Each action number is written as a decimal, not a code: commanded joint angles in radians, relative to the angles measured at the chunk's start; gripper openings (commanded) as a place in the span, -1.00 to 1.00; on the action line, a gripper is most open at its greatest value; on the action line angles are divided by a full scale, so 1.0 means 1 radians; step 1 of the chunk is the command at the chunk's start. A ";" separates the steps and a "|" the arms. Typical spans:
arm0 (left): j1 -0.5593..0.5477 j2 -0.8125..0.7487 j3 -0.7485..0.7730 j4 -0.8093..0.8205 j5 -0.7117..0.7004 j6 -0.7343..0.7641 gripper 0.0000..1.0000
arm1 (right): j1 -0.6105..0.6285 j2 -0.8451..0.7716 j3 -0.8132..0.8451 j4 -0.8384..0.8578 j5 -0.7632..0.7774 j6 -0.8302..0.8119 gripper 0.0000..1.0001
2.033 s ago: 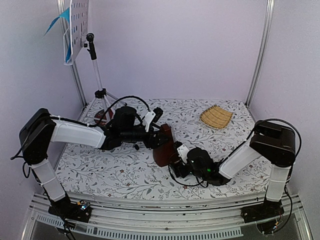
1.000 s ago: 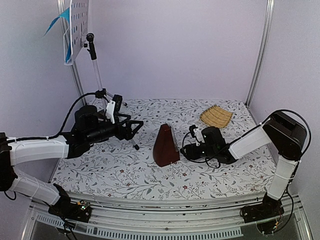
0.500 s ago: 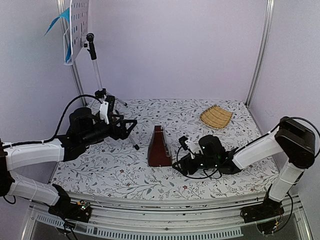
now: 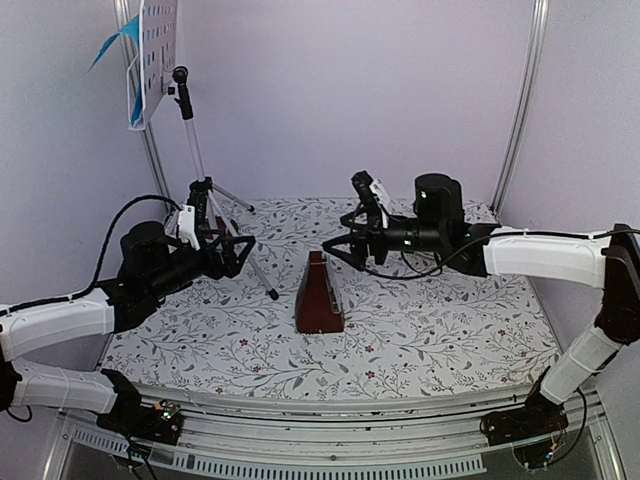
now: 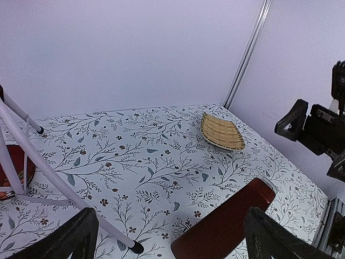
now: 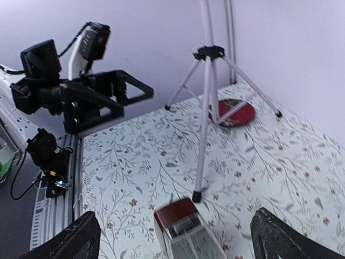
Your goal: Pack up the instrument practice props
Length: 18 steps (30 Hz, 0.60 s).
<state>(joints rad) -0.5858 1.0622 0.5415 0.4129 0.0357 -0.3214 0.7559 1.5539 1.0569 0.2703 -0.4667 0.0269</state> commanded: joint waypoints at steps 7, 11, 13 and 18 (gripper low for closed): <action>0.044 -0.041 -0.031 -0.041 0.039 -0.028 0.94 | -0.002 0.334 0.382 -0.314 -0.296 -0.212 0.96; 0.052 -0.036 -0.034 -0.040 0.048 -0.030 0.94 | -0.002 0.380 0.399 -0.323 -0.314 -0.234 0.89; 0.055 -0.033 -0.035 -0.038 0.052 -0.028 0.94 | -0.003 0.394 0.396 -0.321 -0.314 -0.245 0.87; 0.063 -0.021 -0.035 -0.035 0.060 -0.027 0.94 | -0.001 0.447 0.421 -0.343 -0.324 -0.261 0.70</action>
<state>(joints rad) -0.5396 1.0344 0.5217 0.3782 0.0780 -0.3450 0.7563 1.9598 1.4395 -0.0452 -0.7570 -0.2028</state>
